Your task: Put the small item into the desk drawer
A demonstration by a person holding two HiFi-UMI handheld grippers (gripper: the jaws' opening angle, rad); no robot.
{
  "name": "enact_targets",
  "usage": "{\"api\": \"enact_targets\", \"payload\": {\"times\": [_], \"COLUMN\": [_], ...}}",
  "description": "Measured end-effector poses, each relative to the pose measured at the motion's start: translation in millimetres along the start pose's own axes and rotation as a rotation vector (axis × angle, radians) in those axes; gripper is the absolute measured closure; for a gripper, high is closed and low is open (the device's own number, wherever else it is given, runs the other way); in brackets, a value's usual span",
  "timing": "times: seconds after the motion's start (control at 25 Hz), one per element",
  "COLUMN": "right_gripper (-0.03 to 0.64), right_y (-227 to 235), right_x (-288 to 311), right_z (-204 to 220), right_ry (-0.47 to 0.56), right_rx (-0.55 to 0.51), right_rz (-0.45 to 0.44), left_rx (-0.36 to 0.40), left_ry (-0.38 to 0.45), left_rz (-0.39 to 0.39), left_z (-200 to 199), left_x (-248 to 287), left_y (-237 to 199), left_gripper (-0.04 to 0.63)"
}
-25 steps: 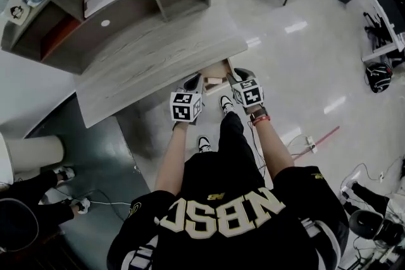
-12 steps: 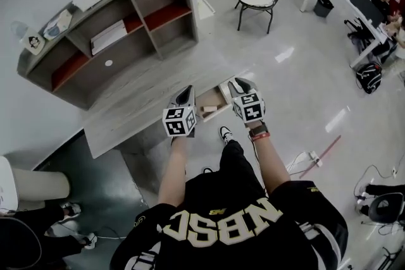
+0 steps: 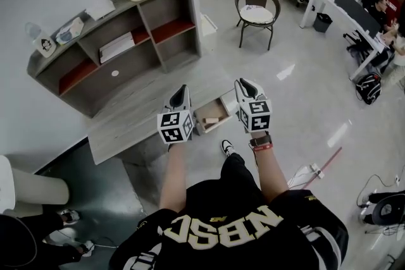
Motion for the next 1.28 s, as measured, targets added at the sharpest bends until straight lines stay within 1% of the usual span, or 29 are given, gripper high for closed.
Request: {"api": "enact_targets", "payload": {"times": [0.16,0.32,0.44,0.56,0.8,1.0,1.12,1.2,1.28], "right_gripper": [0.564,0.609,0.609,0.609,0.609,0.609,0.609,0.607,0.607], "right_y": [-9,-12,-14,-20,-27,-26,-29,-32,-35], "right_x": [-7,-14,-14,-13,-5,6,20,34,50], "right_z": [-15,-24,-30,-33,-33,-33,-26,-18,-9], "right_ry": [0.035,0.064,0.081,0.097,0.100,0.107,0.094,0.074,0.051], "right_rx": [-0.007,-0.011,-0.014,-0.008,-0.030,-0.012,0.000,-0.006,-0.023], "right_rz": [0.014,0.040,0.044,0.035,0.027,0.009,-0.031,-0.067,-0.097], "left_rx": [0.011,0.014,0.000,0.004,0.013,0.026,0.020,-0.010,-0.050], "left_ry": [0.048,0.085,0.111,0.113,0.120,0.123,0.105,0.054,-0.018], "left_rz": [-0.015,-0.023,-0.017,-0.022,-0.027,-0.051,-0.062,-0.042,-0.011], "left_z": [-19,-31,-34,-33,-32,-30,-23,-10,8], "left_x": [-14,-25,-28,-30,-27,-21,-10,5,23], "left_y": [-4,-6,-7,-11,-16,-23,-32,-38,-44], "left_gripper": [0.581,0.581,0.581,0.581,0.581,0.581,0.581,0.581,0.581]}}
Point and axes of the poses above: the fingertips, and each gripper's own axes: x forward along the fingers, y to its right, z out of its underside, the point moved 3 cm from there along -x, backward along the fingers, and after that the axes turned 7 degrees about -x, right-handed, at the moved point
